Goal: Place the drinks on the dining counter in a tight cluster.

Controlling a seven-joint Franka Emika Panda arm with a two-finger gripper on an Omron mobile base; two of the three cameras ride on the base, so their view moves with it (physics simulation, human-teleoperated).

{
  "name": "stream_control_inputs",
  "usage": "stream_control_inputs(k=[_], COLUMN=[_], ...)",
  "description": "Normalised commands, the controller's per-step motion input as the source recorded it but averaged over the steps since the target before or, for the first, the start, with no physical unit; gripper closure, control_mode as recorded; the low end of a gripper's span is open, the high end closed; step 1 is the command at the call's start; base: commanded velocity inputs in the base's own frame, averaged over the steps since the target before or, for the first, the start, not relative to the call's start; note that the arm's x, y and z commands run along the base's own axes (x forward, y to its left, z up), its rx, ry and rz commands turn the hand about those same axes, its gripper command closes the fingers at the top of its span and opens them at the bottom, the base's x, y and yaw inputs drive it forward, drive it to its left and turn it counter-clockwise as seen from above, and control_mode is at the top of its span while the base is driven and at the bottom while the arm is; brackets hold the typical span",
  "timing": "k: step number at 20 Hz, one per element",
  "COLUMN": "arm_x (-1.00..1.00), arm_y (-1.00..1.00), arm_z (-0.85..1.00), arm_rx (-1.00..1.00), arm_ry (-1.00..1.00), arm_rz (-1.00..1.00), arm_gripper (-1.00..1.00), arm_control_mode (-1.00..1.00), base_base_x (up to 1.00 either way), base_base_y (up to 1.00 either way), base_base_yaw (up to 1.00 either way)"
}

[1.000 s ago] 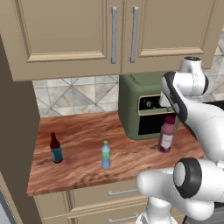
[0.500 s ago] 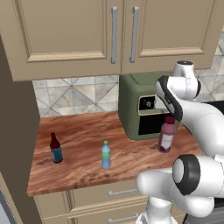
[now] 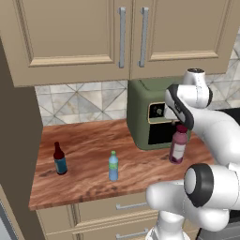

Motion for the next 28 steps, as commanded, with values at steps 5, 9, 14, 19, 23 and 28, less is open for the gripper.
stream_control_inputs(k=[5,9,14,19,23,28], arm_x=[0.00,0.00,0.00,0.00,0.00,0.00], arm_y=[0.00,0.00,0.00,0.00,0.00,0.00], arm_z=[-0.29,-0.26,-0.20,-0.17,-0.04,0.00], arm_rx=[0.00,0.00,0.00,0.00,0.00,0.00], arm_ry=[0.00,0.00,0.02,0.02,0.02,0.00], arm_rz=[0.00,0.00,0.00,0.00,0.00,0.00], arm_gripper=[-1.00,-1.00,-1.00,-1.00,-1.00,-1.00], arm_control_mode=[-1.00,-1.00,-1.00,-1.00,-1.00,-1.00], base_base_x=[0.00,0.00,0.00,0.00,0.00,0.00], base_base_y=[0.00,0.00,0.00,0.00,0.00,0.00], base_base_yaw=[0.00,0.00,0.00,0.00,0.00,0.00])
